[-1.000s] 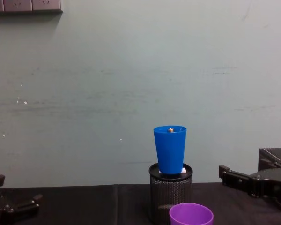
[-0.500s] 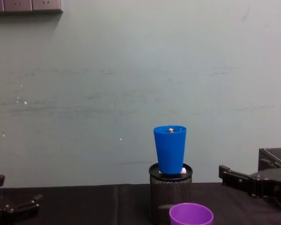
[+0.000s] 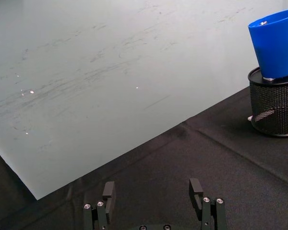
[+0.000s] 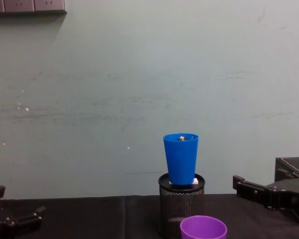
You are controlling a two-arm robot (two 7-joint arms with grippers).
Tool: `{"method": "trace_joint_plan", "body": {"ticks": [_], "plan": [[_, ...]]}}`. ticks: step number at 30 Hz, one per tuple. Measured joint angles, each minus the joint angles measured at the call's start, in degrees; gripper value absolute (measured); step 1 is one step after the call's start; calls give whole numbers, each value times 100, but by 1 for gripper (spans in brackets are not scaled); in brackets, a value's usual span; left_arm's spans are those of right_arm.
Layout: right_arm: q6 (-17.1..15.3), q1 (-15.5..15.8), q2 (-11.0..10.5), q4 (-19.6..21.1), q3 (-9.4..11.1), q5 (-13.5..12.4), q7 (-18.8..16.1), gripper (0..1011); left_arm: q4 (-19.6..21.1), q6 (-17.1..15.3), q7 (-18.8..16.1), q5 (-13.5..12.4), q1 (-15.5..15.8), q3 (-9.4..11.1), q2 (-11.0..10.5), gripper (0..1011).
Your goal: Pick up one cup with a gripper and tap it against the other cup.
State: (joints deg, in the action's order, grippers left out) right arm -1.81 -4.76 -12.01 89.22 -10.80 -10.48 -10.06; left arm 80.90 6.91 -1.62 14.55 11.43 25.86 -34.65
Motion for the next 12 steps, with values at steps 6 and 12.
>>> {"method": "trace_joint_plan", "body": {"ticks": [6,12], "plan": [[0,0,0,0,0,0,0,1003,0,0,0,0,0,0,0,1000],[0,0,0,0,0,0,0,1003,0,0,0,0,0,0,0,1000]]}}
